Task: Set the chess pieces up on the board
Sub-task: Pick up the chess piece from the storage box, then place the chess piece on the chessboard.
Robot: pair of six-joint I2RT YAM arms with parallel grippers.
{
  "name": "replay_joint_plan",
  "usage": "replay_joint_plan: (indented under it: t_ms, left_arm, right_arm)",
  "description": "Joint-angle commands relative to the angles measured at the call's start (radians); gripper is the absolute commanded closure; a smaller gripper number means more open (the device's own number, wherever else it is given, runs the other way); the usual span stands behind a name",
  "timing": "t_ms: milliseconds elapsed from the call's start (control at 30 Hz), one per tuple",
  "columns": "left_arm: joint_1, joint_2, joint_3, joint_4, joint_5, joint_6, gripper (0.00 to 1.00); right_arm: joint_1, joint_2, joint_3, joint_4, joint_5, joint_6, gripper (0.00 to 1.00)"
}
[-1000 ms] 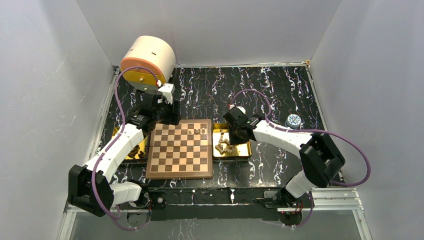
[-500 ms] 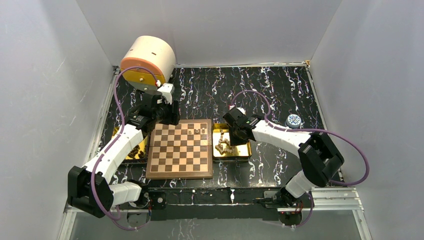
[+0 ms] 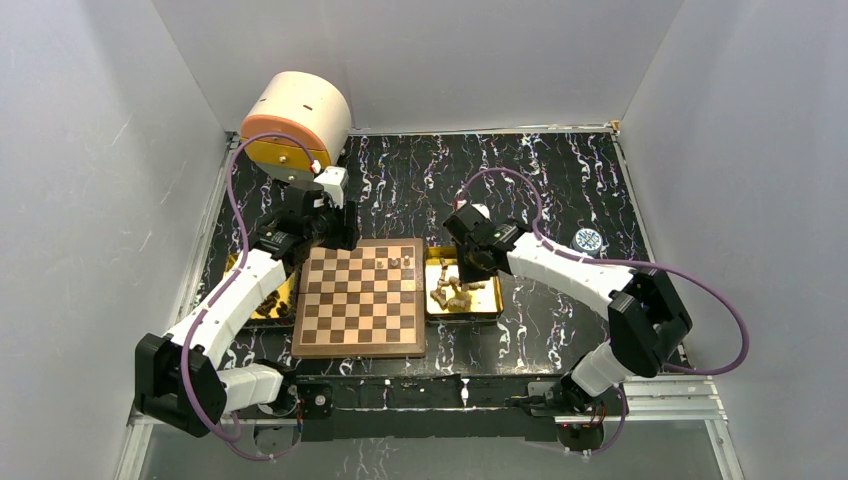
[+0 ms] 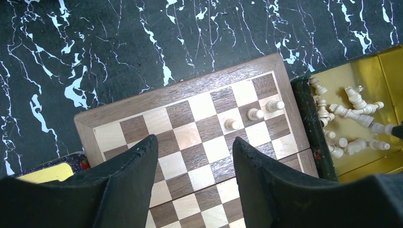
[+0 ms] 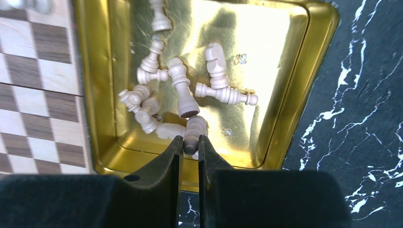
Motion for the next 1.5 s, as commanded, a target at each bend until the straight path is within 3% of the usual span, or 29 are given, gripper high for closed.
replay_joint_plan:
  t_ms: [0,300,633,800,900,1200,1333,1467]
  left_arm:
    - [0.000,-0.038,-0.002,0.003,-0.021,0.004,0.43]
    - [-0.001,-0.035,-0.019,0.033,-0.007,-0.062,0.43]
    - [0.000,-0.036,-0.020,0.149,0.267,-0.191,0.44]
    - [0.000,-0.030,-0.048,0.208,0.318,-0.269,0.46]
    - [0.000,-0.032,-0.029,0.157,0.212,-0.296,0.47]
    - [0.001,-0.119,0.021,-0.053,-0.333,-0.231,0.46]
    - [0.001,-0.221,-0.004,-0.077,-0.492,-0.190,0.45]
    - [0.001,-0.334,-0.028,-0.066,-0.559,-0.153,0.41]
  right_arm:
    - [0.006,-0.050,0.087,-0.056,0.048,-0.010,0.82]
    - [0.005,-0.043,0.161,-0.087,0.057,-0.030,0.82]
    - [0.005,-0.127,0.164,-0.042,0.058,-0.068,0.82]
    - [0.006,-0.134,0.172,-0.010,0.004,-0.094,0.82]
    - [0.010,-0.118,0.194,0.010,-0.038,-0.100,0.82]
    - [0.096,0.049,0.295,0.086,-0.045,-0.091,0.81]
    - [0.118,0.155,0.400,0.103,-0.050,-0.099,0.80]
    - [0.139,0.275,0.534,0.095,-0.056,-0.117,0.79]
